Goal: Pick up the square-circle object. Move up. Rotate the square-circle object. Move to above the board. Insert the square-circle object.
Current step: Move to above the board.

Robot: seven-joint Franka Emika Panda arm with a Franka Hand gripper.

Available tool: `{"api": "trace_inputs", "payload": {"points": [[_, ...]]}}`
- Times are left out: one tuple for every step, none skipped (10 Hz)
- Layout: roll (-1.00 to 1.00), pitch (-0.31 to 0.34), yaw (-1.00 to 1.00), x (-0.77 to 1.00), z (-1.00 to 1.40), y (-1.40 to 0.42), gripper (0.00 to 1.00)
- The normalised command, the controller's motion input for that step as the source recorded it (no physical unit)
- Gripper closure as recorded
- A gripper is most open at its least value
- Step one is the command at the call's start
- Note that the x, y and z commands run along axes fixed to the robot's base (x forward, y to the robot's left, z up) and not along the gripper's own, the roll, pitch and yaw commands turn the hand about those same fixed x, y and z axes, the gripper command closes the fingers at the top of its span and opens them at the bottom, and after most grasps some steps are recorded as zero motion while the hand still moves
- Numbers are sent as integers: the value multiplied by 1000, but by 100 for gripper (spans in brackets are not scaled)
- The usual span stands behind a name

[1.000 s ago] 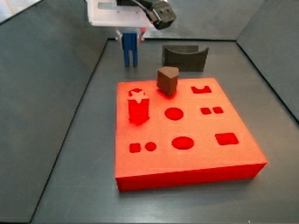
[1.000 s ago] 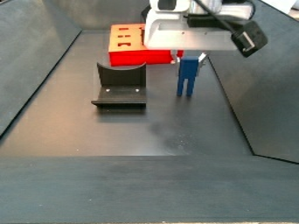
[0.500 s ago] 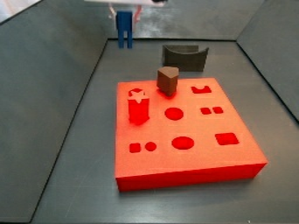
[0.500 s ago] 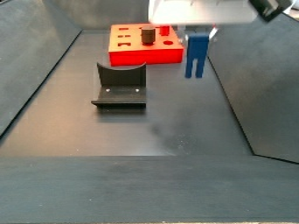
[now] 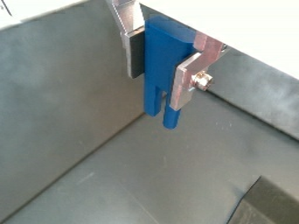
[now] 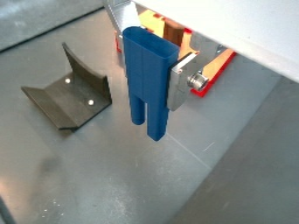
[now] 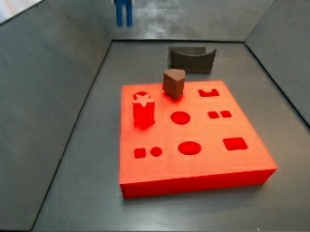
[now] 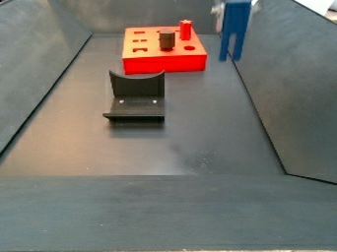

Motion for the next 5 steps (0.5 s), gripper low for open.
{"api": "trace_inputs", "payload": {"points": [[120,43,37,-99,1000,11,100],[115,53,37,-92,1000,10,100],[110,67,37,-85,1000,9,100],[105,80,37,-75,1000,9,100],[102,85,35,-69,1000,8,100]]}}
